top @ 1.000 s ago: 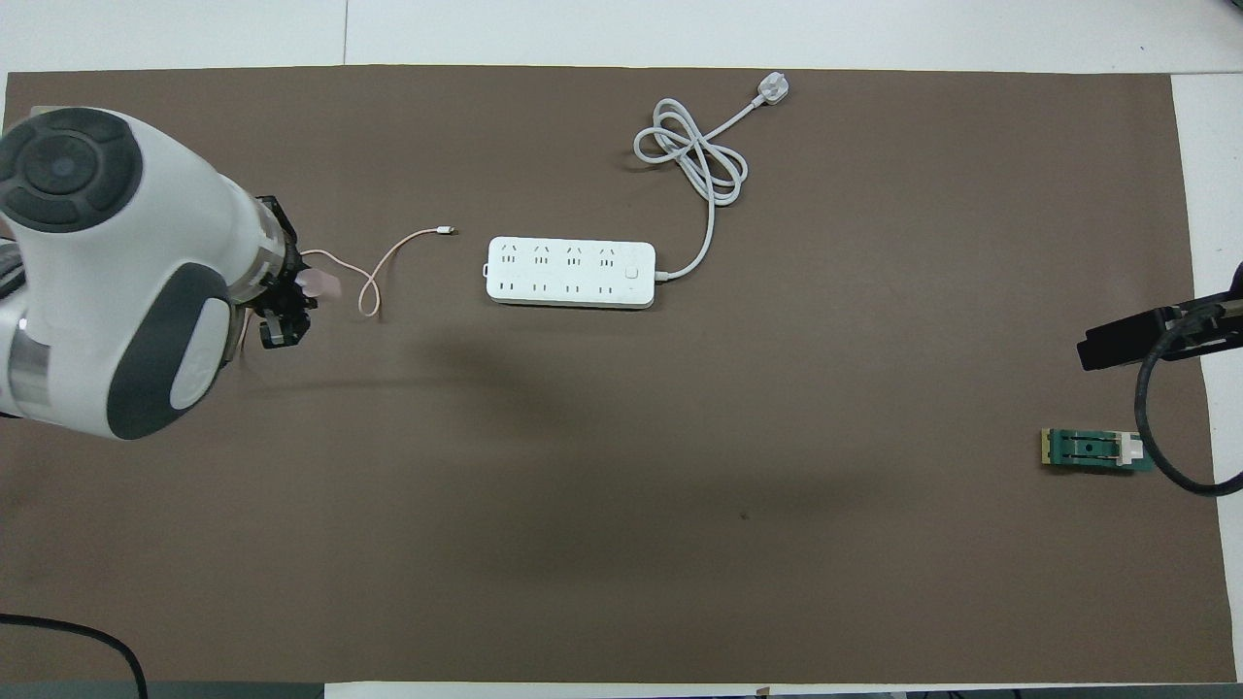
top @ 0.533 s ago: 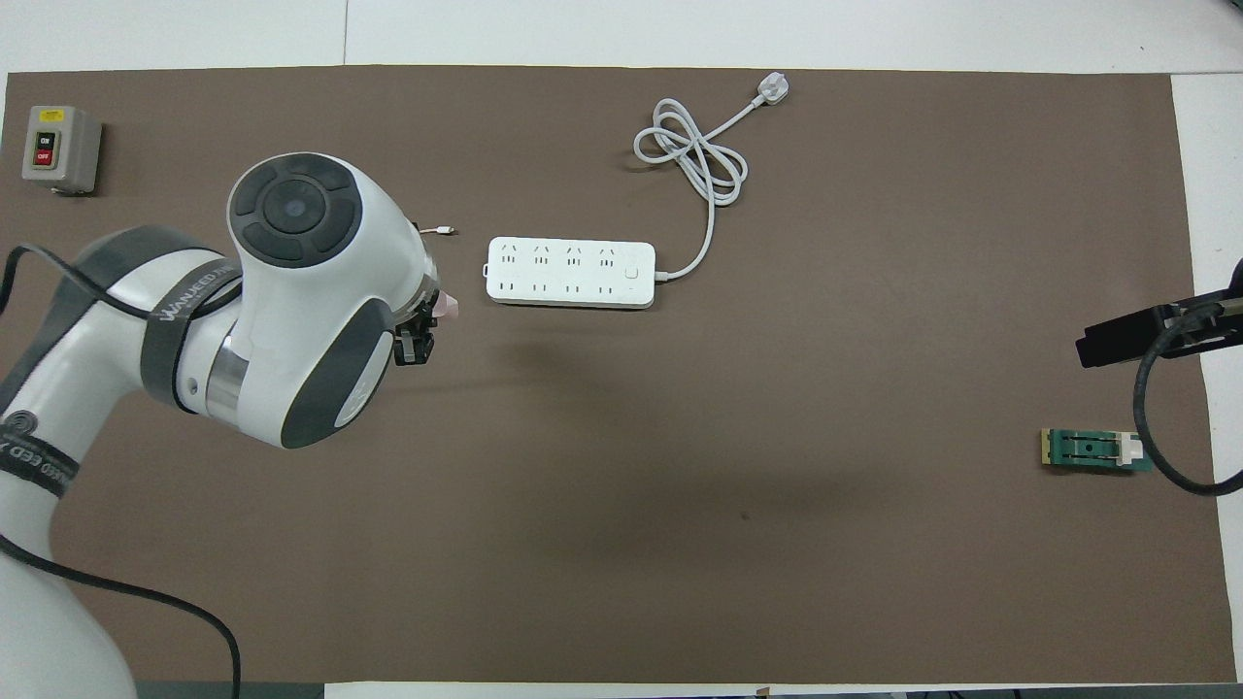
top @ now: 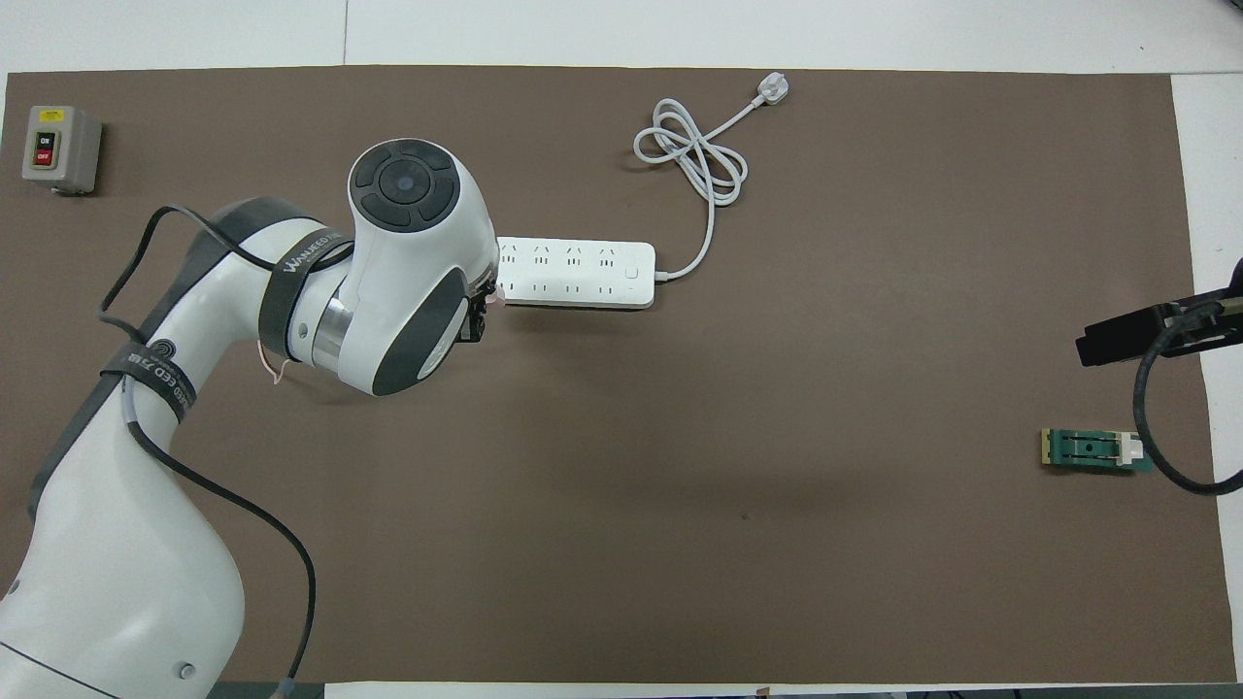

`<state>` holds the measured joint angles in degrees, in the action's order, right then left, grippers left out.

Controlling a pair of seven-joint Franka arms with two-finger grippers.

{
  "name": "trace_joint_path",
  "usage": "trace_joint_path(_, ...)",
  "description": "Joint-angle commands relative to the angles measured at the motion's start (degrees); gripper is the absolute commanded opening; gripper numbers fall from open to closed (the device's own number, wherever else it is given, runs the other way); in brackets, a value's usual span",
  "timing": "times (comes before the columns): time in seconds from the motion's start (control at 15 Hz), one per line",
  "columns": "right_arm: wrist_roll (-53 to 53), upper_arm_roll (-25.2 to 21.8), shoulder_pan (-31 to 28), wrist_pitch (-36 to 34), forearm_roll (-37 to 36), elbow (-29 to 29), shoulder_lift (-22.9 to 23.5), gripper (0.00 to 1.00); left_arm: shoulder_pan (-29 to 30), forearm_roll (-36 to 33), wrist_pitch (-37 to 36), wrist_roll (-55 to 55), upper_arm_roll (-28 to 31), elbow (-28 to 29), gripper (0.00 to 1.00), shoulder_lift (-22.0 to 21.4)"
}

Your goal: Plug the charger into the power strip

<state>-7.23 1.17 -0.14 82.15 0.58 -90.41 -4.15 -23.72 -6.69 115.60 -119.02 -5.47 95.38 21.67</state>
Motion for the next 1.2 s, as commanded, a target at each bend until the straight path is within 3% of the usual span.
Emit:
trace_joint_path(0.0,-0.6,0.4,-0.3,0.7,-0.5,-0.6,-0.7,1.0,-0.6,0.5,1.9,1.2,0.1,-2.0,0.0,0.8)
trace_joint_path(0.73,-0.7,0.3,-0.4,0.7,-0.5,-0.4,-0.7,1.0,-0.9,0.7,3.7,7.6,0.1,0.3,0.0,1.0)
trace_joint_path(1.13,-1.3,0.3,-1.0,0.7,-0.5,-0.5,-0.7,1.0,1.2,-1.5,1.8,7.4,0.5,-1.1,0.0,2.5)
